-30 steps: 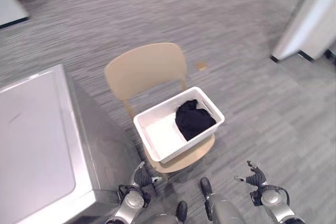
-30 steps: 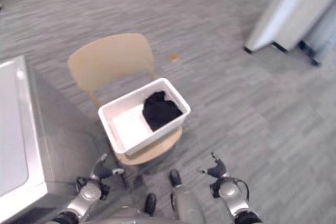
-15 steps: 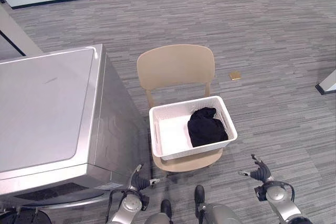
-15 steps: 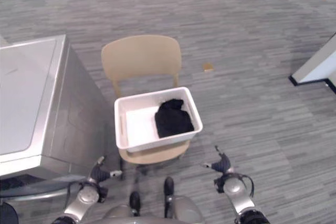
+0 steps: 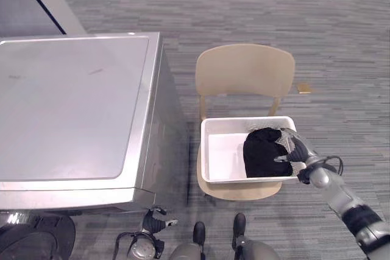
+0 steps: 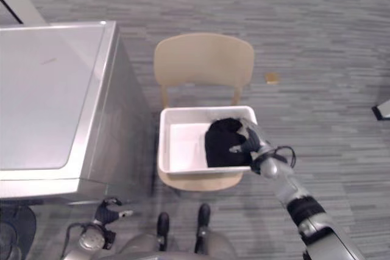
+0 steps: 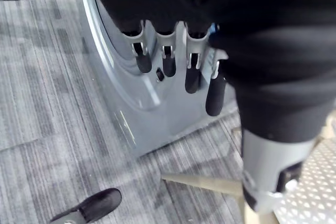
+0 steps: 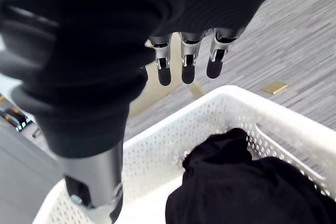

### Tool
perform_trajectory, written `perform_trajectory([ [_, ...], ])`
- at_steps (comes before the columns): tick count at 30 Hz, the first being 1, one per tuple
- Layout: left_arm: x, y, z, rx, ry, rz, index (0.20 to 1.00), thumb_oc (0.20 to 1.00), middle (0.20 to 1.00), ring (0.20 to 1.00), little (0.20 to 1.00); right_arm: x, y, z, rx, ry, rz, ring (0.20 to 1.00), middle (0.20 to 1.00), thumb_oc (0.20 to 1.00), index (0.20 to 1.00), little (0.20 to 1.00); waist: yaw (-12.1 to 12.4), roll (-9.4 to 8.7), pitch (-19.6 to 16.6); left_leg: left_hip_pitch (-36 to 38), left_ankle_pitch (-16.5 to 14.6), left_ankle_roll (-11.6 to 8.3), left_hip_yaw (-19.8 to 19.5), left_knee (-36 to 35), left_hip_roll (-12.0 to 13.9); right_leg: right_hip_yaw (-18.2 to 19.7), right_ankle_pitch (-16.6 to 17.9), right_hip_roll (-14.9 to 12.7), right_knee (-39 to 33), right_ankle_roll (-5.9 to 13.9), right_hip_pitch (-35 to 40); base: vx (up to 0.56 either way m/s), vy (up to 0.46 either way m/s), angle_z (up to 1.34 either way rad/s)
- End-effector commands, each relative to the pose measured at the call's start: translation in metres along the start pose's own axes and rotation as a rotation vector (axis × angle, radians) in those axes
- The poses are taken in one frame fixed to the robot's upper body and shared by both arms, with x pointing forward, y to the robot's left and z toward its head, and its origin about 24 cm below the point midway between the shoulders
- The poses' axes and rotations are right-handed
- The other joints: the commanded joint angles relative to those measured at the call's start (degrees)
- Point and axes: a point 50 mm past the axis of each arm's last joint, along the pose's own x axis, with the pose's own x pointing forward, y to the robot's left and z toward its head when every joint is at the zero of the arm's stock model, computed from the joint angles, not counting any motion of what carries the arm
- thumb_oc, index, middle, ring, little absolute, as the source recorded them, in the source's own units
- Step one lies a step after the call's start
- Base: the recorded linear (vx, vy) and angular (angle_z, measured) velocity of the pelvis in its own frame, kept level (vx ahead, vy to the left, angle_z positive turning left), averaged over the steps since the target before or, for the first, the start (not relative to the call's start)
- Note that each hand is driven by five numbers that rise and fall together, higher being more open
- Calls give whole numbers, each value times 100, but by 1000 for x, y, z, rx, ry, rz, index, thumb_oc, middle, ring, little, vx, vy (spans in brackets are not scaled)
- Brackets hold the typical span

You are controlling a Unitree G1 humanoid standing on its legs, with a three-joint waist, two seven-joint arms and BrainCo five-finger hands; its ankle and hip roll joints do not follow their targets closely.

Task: Grab the laundry basket,head to the washer,open it,put in the laundry and shut it.

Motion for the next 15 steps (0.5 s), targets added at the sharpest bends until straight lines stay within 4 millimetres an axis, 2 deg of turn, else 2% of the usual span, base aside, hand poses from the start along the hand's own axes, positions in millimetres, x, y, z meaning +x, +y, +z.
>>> perform_trajectory([
  [1,8,19,20,3,-97,71,1000,1000,1000,1000,1000,13,-4,0,-50,33,-41,1000,1000,1000,1000,1000,168,-36,141,-437,-108,-71,62,65,-149,295,-1061,-219,700,589,34,-43,-14,20],
  [4,11,17,28,-7,-121,72,1000,1000,1000,1000,1000,25,-6,-6,-99,104,-51,1000,1000,1000,1000,1000,325,6,311,-676,1,-98,-47,71,-180,216,-1037,-237,766,569,-171,-76,-22,18],
  [6,17,20,43,-21,-165,86,1000,1000,1000,1000,1000,33,-21,-20,-178,206,-88,1000,1000,1000,1000,1000,471,124,503,-954,145,-136,-156,66,-199,119,-1015,-269,896,534,-460,-109,-22,26],
  [7,17,20,43,-21,-165,87,1000,1000,1000,1000,1000,33,-21,-20,-178,205,-89,1000,1000,1000,1000,1000,465,125,501,-965,146,-137,-159,69,-200,116,-1017,-270,902,534,-471,-107,-15,29],
  [9,21,22,62,-28,-227,99,1000,1000,1000,1000,1000,36,-45,-37,-221,329,-144,1000,1000,1000,1000,1000,625,336,714,-1302,285,-196,-259,89,-237,-31,-965,-308,1043,510,-842,-148,0,33],
  [15,25,21,75,-28,-262,90,1000,1000,1000,1000,1000,37,-49,-42,-194,383,-139,1000,1000,1000,1000,1000,752,470,847,-1556,348,-218,-367,166,-265,-125,-954,-313,1095,497,-1069,-66,-20,16],
])
